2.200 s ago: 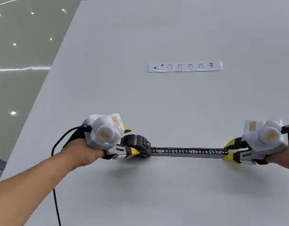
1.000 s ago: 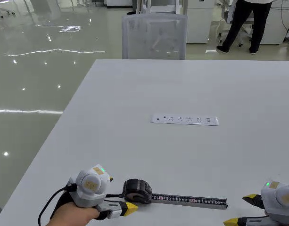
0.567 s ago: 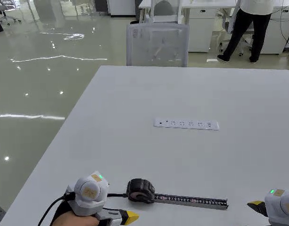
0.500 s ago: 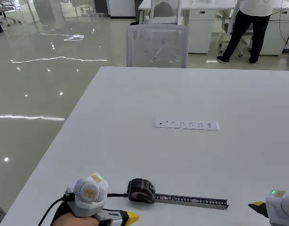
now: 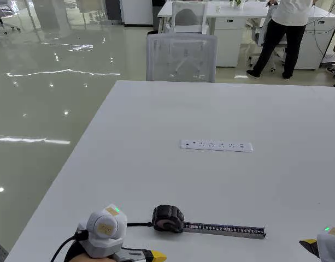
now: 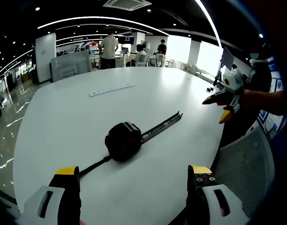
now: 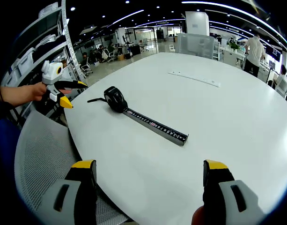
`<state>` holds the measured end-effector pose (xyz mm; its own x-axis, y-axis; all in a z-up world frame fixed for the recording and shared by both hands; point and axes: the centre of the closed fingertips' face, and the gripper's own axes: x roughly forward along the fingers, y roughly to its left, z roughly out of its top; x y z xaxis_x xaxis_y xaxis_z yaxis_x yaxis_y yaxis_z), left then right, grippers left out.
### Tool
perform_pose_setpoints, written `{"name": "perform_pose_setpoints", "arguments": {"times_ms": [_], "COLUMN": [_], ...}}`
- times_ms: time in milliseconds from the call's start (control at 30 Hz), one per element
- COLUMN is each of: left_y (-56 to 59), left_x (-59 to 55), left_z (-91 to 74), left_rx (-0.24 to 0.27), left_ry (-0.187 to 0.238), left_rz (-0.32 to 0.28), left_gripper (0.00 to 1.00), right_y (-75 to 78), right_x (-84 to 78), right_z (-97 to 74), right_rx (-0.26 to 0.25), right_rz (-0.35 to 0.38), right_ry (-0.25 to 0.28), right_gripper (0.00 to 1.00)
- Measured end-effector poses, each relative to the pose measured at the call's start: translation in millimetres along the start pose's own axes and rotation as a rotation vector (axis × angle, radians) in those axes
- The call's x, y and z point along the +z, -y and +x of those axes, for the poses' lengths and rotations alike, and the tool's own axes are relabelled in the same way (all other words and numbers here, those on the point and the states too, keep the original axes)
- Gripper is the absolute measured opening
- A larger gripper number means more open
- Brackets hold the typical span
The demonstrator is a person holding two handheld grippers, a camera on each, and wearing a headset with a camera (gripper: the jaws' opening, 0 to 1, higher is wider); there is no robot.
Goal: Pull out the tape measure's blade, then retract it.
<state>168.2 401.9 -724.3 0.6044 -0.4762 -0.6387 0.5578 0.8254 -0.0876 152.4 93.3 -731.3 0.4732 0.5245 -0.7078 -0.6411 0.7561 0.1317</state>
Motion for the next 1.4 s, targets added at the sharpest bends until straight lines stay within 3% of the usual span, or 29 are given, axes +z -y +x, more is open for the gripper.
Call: {"name": "perform_pose_setpoints", "arguments": {"times_ms": [233,500,700,967,1400], "left_y": [-4.3,-7.4,-5.2,-2.8,7.6], "left_x": [-4.8,-0.6,2.9,-1.1,-6.9], "left_z": [-11.2,-24.4,-33.8,-47.8,-74.5], "left_rx": [0.019,0.056,0.071,0.100,0.140], "left_ry": [0.007,0.022,0.041,0.053,0.063], "left_rz": [-0.016,-0.010,-0.016,-0.060,-0.123], "left_gripper": [0.96,1.00,1.00,1.00,1.00], "right_y": [-13.5,-22.8,-30.8,-34.9,-38.3], "right_x": [-0.4,-1.7,-1.0,-6.9,5.2], "right_z": [-6.3,-15.5,-28.9,-48.9,-77.5], "right_rx": [-0.013,-0.037,-0.048,-0.072,-0.086], "right_rz": [0.013,0.034,0.038,0.035,0.043], "right_ry": [0.004,0.002,0.013,0.004,0.026], "right_gripper": [0.95,1.00,1.00,1.00,1.00]}}
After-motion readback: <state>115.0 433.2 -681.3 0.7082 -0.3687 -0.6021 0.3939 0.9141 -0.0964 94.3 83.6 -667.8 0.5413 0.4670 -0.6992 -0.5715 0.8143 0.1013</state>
